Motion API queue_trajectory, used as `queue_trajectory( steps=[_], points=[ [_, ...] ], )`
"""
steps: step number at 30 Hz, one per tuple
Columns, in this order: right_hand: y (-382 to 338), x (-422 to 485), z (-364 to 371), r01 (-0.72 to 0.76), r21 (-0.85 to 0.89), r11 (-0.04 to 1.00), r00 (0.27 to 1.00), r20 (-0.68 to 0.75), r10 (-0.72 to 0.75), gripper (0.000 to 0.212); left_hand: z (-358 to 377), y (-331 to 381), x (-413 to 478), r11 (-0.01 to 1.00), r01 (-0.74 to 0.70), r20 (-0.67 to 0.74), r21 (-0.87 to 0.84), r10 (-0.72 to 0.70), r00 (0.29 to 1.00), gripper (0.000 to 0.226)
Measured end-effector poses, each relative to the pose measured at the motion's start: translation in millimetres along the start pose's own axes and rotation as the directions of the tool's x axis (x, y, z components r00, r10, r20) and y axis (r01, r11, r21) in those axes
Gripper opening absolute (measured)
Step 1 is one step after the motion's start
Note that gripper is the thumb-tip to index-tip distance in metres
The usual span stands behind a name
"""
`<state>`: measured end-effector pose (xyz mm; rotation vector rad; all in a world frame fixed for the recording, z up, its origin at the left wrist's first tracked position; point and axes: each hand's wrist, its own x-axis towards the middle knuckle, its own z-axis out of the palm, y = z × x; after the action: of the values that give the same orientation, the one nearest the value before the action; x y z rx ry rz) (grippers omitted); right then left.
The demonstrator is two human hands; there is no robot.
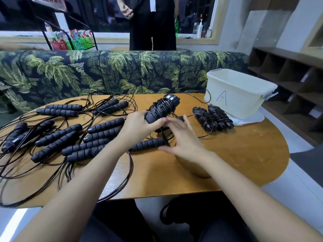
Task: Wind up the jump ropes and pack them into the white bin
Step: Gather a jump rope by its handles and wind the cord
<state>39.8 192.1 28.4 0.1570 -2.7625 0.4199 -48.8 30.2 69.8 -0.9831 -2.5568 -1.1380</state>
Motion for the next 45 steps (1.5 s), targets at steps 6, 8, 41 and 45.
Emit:
queue_trajectory(
  steps=[6,8,41,45],
  points=[
    [0,8,10,0.084,-0.056,0.995,0.996,0.034,-0.083,0.028,-12,-7,-7,1.000,-0.007,-0.003,-0.010,0.007,1.000,0.053],
    [9,13,1,0.054,-0.091,0.994,0.986,0.165,-0.039,0.036,-16,-13,-11,0.999,-0.020,-0.032,0.027,0.021,0.999,0.061],
    [-14,34,-60,-0.003,0.098,0.995,0.931,0.364,-0.033,0.035,-4,-7,-47,0.613,-0.371,0.367,0.698,0.139,0.920,0.087],
    [-37,15,-41,0.025,-0.069,0.997,0.998,0.055,-0.022,0.030,2,-6,-38,0.689,-0.124,0.160,0.715,0.012,0.987,0.092]
  ],
)
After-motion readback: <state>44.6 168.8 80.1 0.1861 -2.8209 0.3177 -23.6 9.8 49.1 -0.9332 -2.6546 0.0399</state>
